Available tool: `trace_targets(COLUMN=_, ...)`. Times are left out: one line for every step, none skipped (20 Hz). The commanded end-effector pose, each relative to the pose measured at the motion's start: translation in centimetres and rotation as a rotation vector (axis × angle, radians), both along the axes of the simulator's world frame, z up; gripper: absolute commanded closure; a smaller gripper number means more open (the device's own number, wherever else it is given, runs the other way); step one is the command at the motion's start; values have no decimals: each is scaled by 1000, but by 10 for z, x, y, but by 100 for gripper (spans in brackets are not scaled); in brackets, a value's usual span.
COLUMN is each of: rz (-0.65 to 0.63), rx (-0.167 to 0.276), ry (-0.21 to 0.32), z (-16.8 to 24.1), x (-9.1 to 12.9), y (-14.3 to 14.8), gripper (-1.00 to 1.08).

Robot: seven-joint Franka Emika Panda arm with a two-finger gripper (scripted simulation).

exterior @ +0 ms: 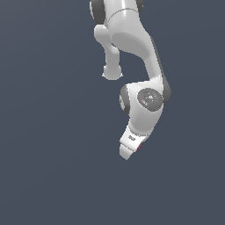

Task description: Pick up the object and move it to a goal position.

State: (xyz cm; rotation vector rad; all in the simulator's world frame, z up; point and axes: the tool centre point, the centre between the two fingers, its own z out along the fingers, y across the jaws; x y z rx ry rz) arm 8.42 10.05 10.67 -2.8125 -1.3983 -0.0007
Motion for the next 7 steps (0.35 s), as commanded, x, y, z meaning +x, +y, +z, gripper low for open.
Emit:
trace_targets(rz=-1, rx=0, ry=0, z=3, x=4, y=4, gripper=108)
trace_targets(rz=-1, rx=0, ry=0, z=4, x=6, y=5, gripper=108)
trace_targets(rz=-1, rx=0, ry=0, z=4, x=7, y=5, gripper=108)
trace_targets(rz=-1, rx=0, ry=0, z=5, x=7, y=6, gripper=108)
trace_targets(rz=-1, rx=0, ry=0, z=5, x=8, y=6, gripper=108)
trace_targets(rz=-1, rx=0, ry=0, z=5, x=8, y=7, gripper=108)
trace_targets(rz=-1, rx=0, ry=0, z=5, x=8, y=7, gripper=108)
